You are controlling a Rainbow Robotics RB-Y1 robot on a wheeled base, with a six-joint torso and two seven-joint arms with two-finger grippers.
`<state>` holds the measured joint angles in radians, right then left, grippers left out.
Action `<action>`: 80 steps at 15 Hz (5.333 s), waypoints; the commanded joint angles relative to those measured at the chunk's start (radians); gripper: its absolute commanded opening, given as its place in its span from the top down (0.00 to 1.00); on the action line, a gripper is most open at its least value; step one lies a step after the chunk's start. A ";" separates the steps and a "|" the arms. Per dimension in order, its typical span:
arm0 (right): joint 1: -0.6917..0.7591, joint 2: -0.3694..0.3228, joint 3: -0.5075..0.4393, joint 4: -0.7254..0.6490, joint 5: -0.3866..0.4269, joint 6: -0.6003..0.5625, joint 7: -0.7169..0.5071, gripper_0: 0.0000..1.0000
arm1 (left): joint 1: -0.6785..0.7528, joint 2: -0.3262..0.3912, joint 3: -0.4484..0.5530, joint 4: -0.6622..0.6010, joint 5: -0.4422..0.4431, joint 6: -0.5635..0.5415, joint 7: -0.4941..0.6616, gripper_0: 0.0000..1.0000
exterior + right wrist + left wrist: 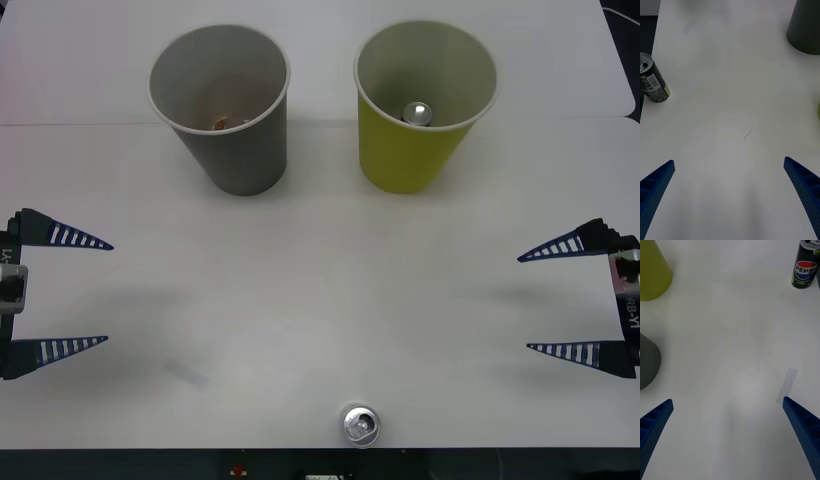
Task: Put the can into the green bin and the plastic bottle into the gray bin
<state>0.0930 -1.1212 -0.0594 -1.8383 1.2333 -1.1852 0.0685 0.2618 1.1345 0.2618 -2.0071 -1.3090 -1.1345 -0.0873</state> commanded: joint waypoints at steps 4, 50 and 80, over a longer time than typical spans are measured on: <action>-0.164 0.011 0.263 0.228 -0.155 -0.004 0.223 0.00 | 0.000 0.000 0.000 0.000 0.000 0.000 0.000 0.00; -0.441 0.595 0.770 0.861 -0.244 -0.155 0.679 1.00 | 0.000 0.000 0.000 0.000 0.000 0.000 0.000 0.00; -0.070 0.451 -0.039 0.042 0.129 -0.148 -0.487 1.00 | 0.000 0.000 0.000 0.000 0.000 0.000 0.000 0.00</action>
<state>0.0221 -0.6708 -0.0800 -1.7963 1.3609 -1.3330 -0.3890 0.2618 1.1345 0.2618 -2.0071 -1.3090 -1.1345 -0.0873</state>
